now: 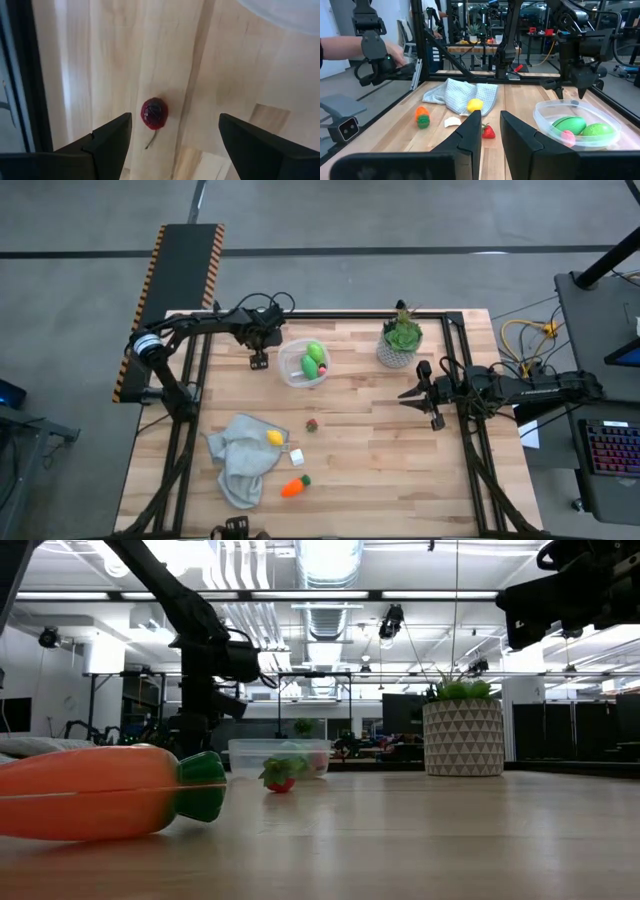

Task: Pick and placing Produce into tupperware
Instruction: Put the red cherry into the transparent bin

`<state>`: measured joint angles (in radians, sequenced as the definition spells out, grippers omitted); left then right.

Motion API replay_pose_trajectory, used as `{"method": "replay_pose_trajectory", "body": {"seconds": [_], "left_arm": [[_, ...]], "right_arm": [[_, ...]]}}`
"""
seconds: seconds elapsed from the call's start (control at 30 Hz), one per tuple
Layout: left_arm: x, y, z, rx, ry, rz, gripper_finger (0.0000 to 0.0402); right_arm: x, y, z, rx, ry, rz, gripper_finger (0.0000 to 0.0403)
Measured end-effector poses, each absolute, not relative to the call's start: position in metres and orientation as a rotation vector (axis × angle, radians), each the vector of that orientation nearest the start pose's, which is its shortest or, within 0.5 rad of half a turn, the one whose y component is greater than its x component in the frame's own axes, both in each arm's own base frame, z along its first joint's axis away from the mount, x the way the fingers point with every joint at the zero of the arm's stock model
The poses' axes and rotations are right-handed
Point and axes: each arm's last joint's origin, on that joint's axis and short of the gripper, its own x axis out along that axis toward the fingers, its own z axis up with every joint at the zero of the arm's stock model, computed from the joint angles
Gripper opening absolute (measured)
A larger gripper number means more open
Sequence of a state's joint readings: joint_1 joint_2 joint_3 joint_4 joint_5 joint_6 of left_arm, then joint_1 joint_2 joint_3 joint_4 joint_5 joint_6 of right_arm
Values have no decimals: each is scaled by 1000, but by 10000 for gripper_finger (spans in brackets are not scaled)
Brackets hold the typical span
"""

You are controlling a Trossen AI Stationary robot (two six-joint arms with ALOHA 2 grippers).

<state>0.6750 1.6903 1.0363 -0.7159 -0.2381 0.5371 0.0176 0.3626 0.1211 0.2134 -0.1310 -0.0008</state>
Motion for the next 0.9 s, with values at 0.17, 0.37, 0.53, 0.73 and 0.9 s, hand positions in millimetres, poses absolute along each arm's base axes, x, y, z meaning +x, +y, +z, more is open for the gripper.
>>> {"method": "replay_pose_trajectory", "body": {"seconds": [0.17, 0.37, 0.53, 0.73, 0.9], "left_arm": [[234, 197, 161, 110, 1534, 356, 283], [233, 202, 153, 70, 1557, 348, 282], [231, 204, 155, 55, 1545, 349, 282], [226, 203, 161, 61, 1556, 350, 282], [225, 205, 159, 58, 1557, 352, 282]], "right_arm": [[122, 6, 194, 1, 28, 150, 63], [122, 6, 194, 1, 30, 151, 63], [122, 6, 193, 1, 35, 151, 63], [122, 6, 192, 2, 53, 150, 63], [122, 6, 192, 2, 52, 150, 63]]}}
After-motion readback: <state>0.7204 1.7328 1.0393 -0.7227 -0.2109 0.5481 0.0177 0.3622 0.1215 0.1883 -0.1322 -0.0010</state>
